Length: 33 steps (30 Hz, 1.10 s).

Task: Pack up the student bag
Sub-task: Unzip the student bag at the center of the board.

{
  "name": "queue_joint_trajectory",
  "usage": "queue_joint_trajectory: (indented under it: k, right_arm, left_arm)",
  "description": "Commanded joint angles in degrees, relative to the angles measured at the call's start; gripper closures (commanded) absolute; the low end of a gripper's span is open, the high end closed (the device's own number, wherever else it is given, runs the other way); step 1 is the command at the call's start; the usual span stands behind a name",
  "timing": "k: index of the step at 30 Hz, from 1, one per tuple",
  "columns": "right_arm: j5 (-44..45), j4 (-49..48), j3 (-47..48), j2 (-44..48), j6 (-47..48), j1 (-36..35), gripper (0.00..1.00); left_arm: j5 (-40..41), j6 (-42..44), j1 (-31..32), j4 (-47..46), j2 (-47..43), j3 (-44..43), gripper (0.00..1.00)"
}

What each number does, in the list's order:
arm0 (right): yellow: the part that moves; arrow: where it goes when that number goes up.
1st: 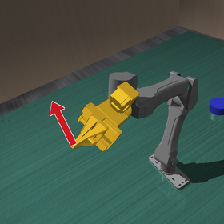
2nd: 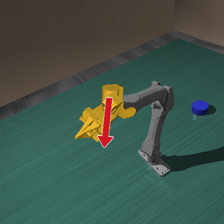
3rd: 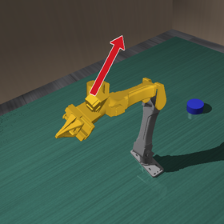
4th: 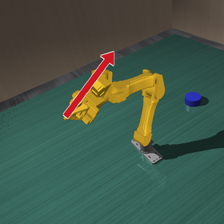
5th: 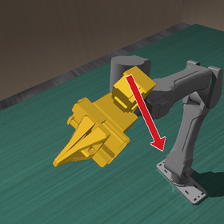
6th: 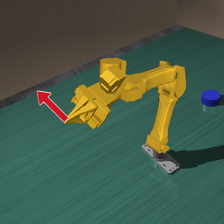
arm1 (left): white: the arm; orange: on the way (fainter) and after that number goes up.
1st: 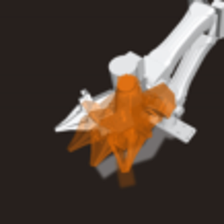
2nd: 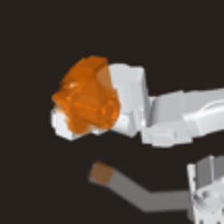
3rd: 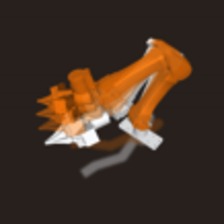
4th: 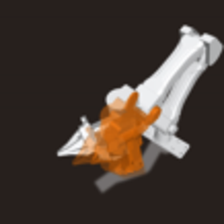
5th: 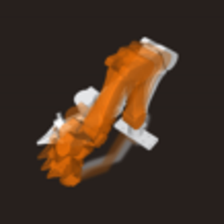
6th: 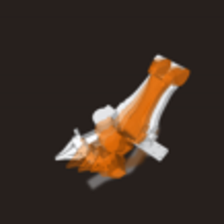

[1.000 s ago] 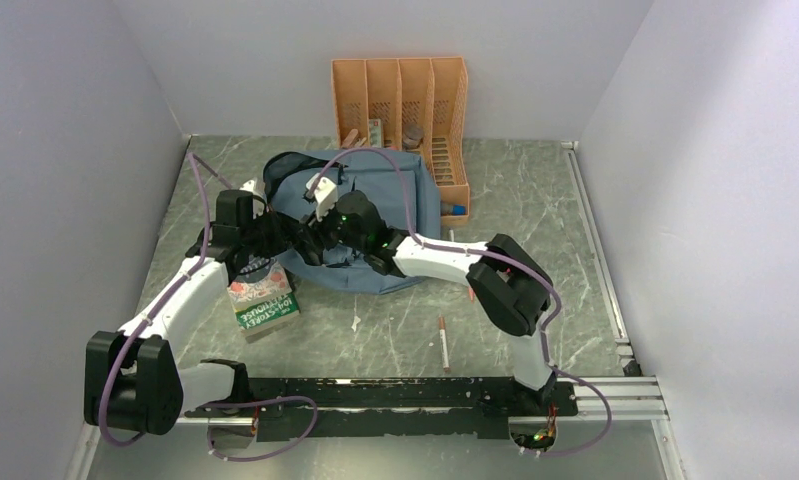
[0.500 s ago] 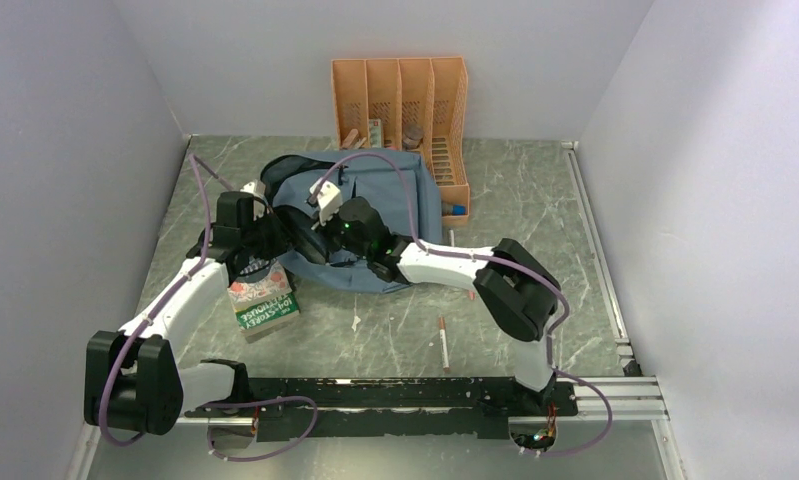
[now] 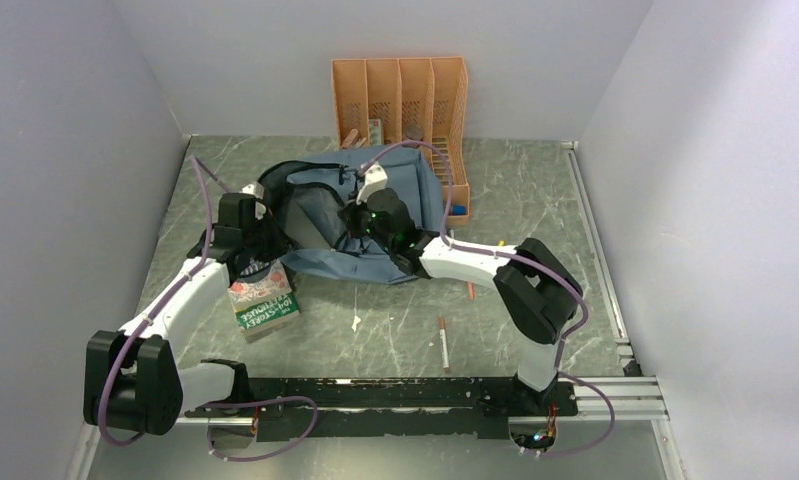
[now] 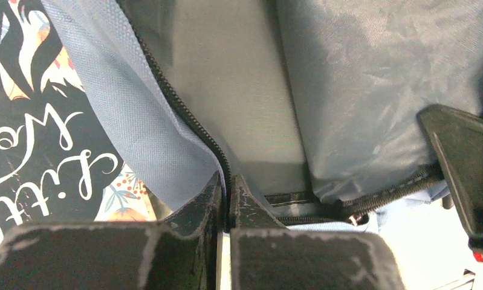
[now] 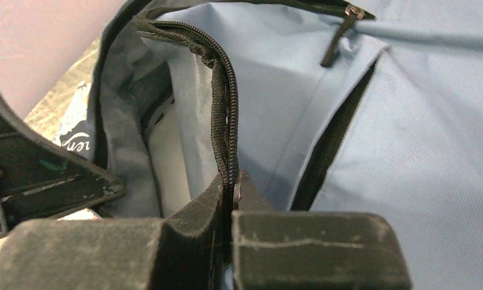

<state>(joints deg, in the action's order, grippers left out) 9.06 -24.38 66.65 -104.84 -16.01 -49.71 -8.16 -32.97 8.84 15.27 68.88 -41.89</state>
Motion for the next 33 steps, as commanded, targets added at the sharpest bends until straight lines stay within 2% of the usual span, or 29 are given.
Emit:
queue_joint_trajectory:
  k: [1, 3, 9, 11, 13, 16, 21, 24, 26, 30, 33]
  right_arm:
    - [-1.59, -1.91, -1.29, 0.94, -8.73, 3.02, 1.0]
    - [-5.91, -4.55, -1.64, 0.36, -8.12, 3.05, 1.0]
    - [-29.02, -11.52, -1.91, -0.86, 1.51, 2.6, 1.0]
    - [-36.91, -12.7, -2.32, -0.5, 4.38, 2.5, 0.86]
    - [-39.22, -12.86, -3.43, 0.71, 6.32, 2.4, 0.66]
    - [-37.4, -11.35, -6.27, 3.22, 10.24, 2.62, 0.55]
    - [-30.76, -0.3, -7.47, 6.38, 17.82, 3.56, 0.54]
    - [-27.71, 6.04, -6.95, 7.16, 18.59, 3.57, 0.62]
    - [-32.23, 9.84, -6.46, 7.08, 20.67, 3.65, 0.64]
    - [-48.47, 18.59, -4.66, 6.07, 34.84, 3.77, 0.59]
    - [-58.21, 19.16, -4.29, 5.36, 42.1, 6.19, 0.59]
  left_arm:
    - [0.57, 1.18, 0.3, 0.7, -0.61, -1.31, 0.95]
    - [-1.31, 1.38, 0.3, -0.52, -0.38, -0.96, 0.95]
    - [-4.47, 1.9, 0.85, -2.61, 1.47, -1.02, 0.95]
    - [-4.51, 1.76, 1.23, -2.63, 2.29, -1.4, 0.95]
    - [-4.03, 1.54, 1.43, -2.57, 2.89, -1.44, 0.95]
    - [-3.09, 1.27, 1.44, -2.61, 2.95, -0.74, 0.95]
    - [-3.95, 1.53, 1.44, -4.25, 2.49, 0.7, 0.95]
    - [-4.47, 2.16, 1.44, -4.63, 2.47, 0.76, 0.95]
    - [-4.67, 2.28, 1.53, -4.85, 2.64, 0.91, 0.95]
    - [-5.43, 2.22, 1.62, -5.56, 3.21, 1.26, 0.95]
    - [-5.52, 2.45, 1.71, -5.66, 3.33, 1.33, 0.95]
